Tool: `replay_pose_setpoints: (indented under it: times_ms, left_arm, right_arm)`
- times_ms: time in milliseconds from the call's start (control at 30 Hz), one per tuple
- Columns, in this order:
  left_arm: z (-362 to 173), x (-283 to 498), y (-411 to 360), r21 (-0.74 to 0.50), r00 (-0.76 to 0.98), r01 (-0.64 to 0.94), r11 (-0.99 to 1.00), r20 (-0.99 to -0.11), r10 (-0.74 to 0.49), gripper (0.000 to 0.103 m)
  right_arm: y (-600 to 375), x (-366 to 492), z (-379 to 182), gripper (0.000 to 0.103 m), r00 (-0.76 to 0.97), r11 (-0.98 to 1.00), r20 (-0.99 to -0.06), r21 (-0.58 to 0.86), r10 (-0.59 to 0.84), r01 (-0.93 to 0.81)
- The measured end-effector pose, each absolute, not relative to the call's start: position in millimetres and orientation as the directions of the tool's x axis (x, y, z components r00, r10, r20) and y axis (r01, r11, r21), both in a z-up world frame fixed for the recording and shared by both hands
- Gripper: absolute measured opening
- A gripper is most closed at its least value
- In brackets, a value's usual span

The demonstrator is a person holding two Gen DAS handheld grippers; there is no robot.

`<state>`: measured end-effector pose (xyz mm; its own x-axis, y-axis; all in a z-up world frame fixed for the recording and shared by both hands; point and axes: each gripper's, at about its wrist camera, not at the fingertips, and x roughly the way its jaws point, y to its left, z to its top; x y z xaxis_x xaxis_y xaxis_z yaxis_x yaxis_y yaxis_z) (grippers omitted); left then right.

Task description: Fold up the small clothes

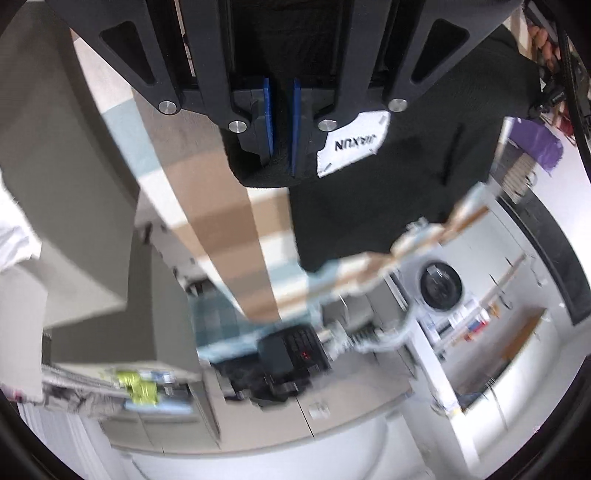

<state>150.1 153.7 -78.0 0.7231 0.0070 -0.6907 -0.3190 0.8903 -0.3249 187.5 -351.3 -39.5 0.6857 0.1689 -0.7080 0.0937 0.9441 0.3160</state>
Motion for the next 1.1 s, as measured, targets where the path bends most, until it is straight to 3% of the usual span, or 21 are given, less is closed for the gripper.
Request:
replay_pose_setpoints:
  times_ms: [133,233,267,500,700,933,1100]
  left_arm:
    - [-84,148,162,-0.35,0.713,-0.338,0.874,-0.701,-0.005,0.021]
    - [-87,137,169,-0.338,0.709,-0.376,0.863,-0.704,0.033,0.058]
    - [-89,133,172,-0.345,0.712,-0.377,0.86,-0.701,0.03,0.062]
    - [-112,131,173,-0.409,0.683,-0.365,0.836,-0.728,-0.058,0.062]
    - [-117,145,155,-0.402,0.678,-0.33,0.854,-0.73,-0.081,0.062]
    - [-118,158,129,-0.337,0.674,-0.278,0.9,-0.736,-0.068,0.035]
    - [-115,153,125,-0.324,0.671,-0.262,0.909,-0.738,-0.07,0.031]
  right_arm:
    - [-366,175,-45,0.038,0.669,0.935,-0.721,0.337,0.18,0.112]
    - [-378,156,-45,0.046,0.666,0.924,-0.722,0.36,0.187,0.131]
    - [-383,149,-47,0.049,0.658,0.913,-0.723,0.386,0.21,0.133]
    - [-382,131,-65,0.049,0.623,0.872,-0.718,0.475,0.31,0.114]
    - [-361,139,-65,0.049,0.614,0.895,-0.727,0.44,0.307,0.074]
    - [-336,146,-65,0.042,0.608,0.934,-0.747,0.357,0.269,0.026]
    - [-330,141,-66,0.028,0.61,0.943,-0.749,0.333,0.261,0.006]
